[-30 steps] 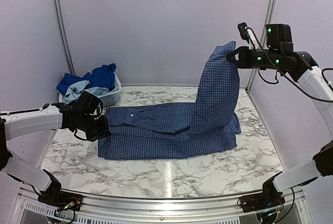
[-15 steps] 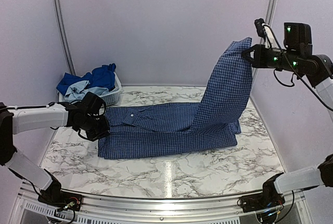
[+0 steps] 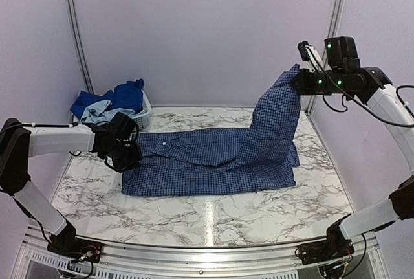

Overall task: Fold and stack the mixed laundry pile
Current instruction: Fold the 1/3-folded shirt at the center of the board.

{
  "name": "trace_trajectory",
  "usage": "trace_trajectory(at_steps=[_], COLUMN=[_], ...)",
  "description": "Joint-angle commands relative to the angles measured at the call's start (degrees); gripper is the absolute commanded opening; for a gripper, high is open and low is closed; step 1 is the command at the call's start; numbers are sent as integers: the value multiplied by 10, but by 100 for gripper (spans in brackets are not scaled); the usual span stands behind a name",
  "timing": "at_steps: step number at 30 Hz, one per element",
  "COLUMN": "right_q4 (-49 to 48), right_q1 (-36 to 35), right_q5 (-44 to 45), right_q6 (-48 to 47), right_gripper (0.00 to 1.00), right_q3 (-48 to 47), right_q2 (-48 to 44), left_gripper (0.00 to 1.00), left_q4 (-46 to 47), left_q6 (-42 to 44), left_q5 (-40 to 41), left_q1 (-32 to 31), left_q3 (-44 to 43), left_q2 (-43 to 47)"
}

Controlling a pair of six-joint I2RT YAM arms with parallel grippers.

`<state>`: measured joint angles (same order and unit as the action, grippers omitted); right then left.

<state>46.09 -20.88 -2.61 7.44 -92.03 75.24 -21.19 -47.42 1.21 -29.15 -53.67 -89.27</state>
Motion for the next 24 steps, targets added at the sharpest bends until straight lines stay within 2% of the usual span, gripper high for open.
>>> trace_trajectory(at_steps=[1,7,12,13,18,20,22,23,24], right_q4=[-43,-67,-91,-97,-137,-164,-188,-209,-224], right_q1=[5,6,6,6,6,6,6,5,5], right_q5=[19,-7,-27,-31,-44,-52,-61,-67,-77], right_q6=[-5,-24,-35,-36,-41,-48,-56,-61,-65], right_gripper=[0,0,0,0,0,0,0,0,0], right_q3=[-18,-59,-54,-50,-28,-20,-20,-18,-17], right_q2=[19,64,92,96,119,130,147,156,164], left_gripper=[0,0,0,5,45,65,92,98,99], left_q4=[-5,-3,-4,-4,-4,-4,-4,-4,-4], left_q6=[8,10,13,14,23,34,46,53,58], left_q5=[21,27,33,32,36,36,38,41,44], left_q1=[3,4,4,4,4,4,5,5,5], left_q3=[-15,-33,-42,-43,-42,-43,-47,-48,-48], left_q2=[-15,-47,-62,-63,-51,-41,-28,-20,-12])
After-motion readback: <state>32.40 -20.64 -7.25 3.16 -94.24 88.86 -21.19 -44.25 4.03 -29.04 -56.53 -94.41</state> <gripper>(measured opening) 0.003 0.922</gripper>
